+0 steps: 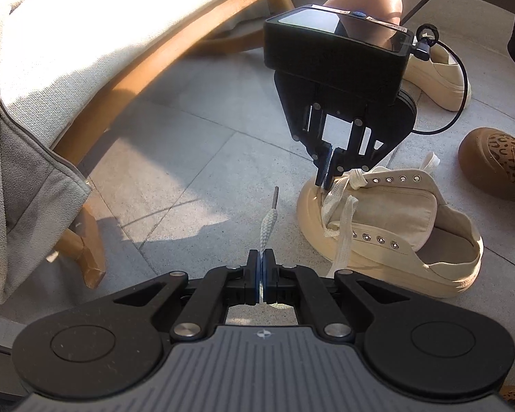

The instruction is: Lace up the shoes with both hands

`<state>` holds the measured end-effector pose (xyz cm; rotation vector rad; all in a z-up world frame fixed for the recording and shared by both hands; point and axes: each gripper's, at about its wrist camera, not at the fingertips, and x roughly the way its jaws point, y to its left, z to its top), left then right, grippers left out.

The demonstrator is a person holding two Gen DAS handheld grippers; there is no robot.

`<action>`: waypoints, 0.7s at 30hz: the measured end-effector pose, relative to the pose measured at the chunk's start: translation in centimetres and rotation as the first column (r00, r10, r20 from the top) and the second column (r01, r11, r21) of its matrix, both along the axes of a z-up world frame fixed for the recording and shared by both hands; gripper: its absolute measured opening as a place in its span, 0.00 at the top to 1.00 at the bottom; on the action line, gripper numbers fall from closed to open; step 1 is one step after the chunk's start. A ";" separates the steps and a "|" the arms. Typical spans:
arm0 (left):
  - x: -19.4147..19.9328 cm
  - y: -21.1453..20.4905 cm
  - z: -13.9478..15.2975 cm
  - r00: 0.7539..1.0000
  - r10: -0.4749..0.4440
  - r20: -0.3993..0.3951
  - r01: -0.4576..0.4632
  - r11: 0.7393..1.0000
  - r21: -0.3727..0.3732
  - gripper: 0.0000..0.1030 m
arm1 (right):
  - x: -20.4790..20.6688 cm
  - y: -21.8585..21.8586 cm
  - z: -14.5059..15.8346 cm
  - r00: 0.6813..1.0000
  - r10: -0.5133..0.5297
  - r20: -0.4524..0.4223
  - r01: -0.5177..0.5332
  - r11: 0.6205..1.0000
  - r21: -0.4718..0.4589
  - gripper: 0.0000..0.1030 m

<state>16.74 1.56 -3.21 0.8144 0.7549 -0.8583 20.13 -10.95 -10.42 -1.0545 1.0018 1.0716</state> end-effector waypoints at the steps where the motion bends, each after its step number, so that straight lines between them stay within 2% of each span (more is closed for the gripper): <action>1: 0.1 0.1 -0.1 1.000 0.010 -0.012 -0.010 1.000 -0.017 1.00 | 0.2 -0.3 0.3 0.999 -0.031 -0.015 0.032 0.999 0.022 1.00; 4: 0.5 0.5 -0.3 0.997 0.056 -0.060 -0.061 0.994 -0.089 1.00 | 0.6 -1.4 1.8 0.989 -0.133 -0.066 0.140 0.984 0.108 1.00; 6: 0.7 0.8 -0.3 0.992 0.092 -0.087 -0.103 0.987 -0.127 1.00 | 1.1 -2.6 3.3 0.965 -0.227 -0.132 0.249 0.950 0.189 1.00; 8: 0.9 0.9 -0.4 0.988 0.111 -0.108 -0.125 0.983 -0.137 1.00 | 1.6 -4.3 5.1 0.914 -0.332 -0.233 0.390 0.876 0.283 1.00; 9: 0.9 0.9 -0.5 0.985 0.120 -0.121 -0.137 0.980 -0.147 1.00 | 1.6 -5.0 5.8 0.893 -0.359 -0.271 0.435 0.843 0.315 1.00; 12: 1.4 1.0 -0.3 0.970 0.157 -0.186 -0.194 0.960 -0.201 1.00 | 1.4 -6.9 7.1 0.812 -0.428 -0.396 0.573 0.711 0.408 1.00; 13: 1.6 1.1 -0.3 0.962 0.171 -0.214 -0.218 0.950 -0.222 1.00 | 1.3 -7.6 7.3 0.778 -0.446 -0.442 0.621 0.654 0.433 1.00; 16: 2.1 1.4 -0.2 0.929 0.192 -0.317 -0.290 0.908 -0.301 1.00 | 0.8 -8.8 7.3 0.692 -0.468 -0.549 0.718 0.524 0.459 1.00; 18: 2.0 1.4 -0.3 0.919 0.183 -0.350 -0.305 0.892 -0.332 1.00 | 0.5 -9.3 7.0 0.652 -0.471 -0.594 0.755 0.474 0.453 1.00; 21: 2.0 1.4 -0.5 0.905 0.169 -0.391 -0.320 0.875 -0.363 1.00 | 0.5 -10.3 6.3 0.575 -0.454 -0.680 0.814 0.397 0.423 1.00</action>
